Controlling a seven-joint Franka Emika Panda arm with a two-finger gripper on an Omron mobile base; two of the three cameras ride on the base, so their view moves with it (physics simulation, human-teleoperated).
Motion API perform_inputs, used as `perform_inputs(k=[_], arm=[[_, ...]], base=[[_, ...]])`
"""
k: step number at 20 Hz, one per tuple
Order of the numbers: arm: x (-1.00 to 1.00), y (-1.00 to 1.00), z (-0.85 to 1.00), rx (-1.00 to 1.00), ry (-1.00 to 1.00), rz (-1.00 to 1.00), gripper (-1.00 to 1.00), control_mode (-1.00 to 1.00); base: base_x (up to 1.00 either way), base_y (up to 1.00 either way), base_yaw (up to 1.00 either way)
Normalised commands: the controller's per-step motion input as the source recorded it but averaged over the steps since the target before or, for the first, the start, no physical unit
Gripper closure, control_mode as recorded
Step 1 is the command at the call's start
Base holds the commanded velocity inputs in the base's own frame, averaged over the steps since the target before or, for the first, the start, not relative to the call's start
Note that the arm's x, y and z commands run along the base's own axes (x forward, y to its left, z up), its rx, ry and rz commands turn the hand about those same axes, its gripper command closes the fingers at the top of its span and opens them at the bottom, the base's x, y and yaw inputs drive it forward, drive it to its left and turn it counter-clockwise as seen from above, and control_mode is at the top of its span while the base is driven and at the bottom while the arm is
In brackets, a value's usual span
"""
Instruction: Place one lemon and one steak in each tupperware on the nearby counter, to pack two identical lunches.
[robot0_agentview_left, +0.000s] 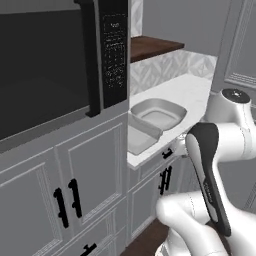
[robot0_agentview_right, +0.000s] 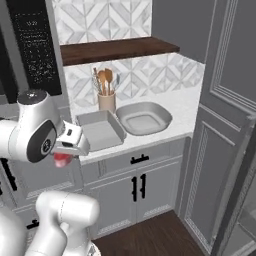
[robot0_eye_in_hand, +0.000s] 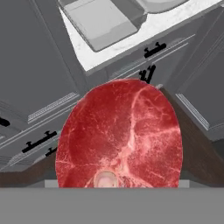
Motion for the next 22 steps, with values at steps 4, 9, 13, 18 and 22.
perform_inputs(k=[4,9,13,18,22], arm=[[0.0,0.0,0.0,0.0,0.0,0.0,1.0,1.0],[0.0,0.0,0.0,0.0,0.0,0.0,1.0,1.0],[0.0,0.0,0.0,0.0,0.0,0.0,1.0,1.0],[0.0,0.0,0.0,0.0,0.0,0.0,1.0,1.0],[0.98,-0.2,-0.01,0.03,0.0,0.26,1.0,-1.0]], base=[[0.97,-0.28,-0.04],[0.3,-0.01,-0.01],[0.17,-0.01,0.04],[0.12,0.0,0.02],[0.0,0.0,0.0]])
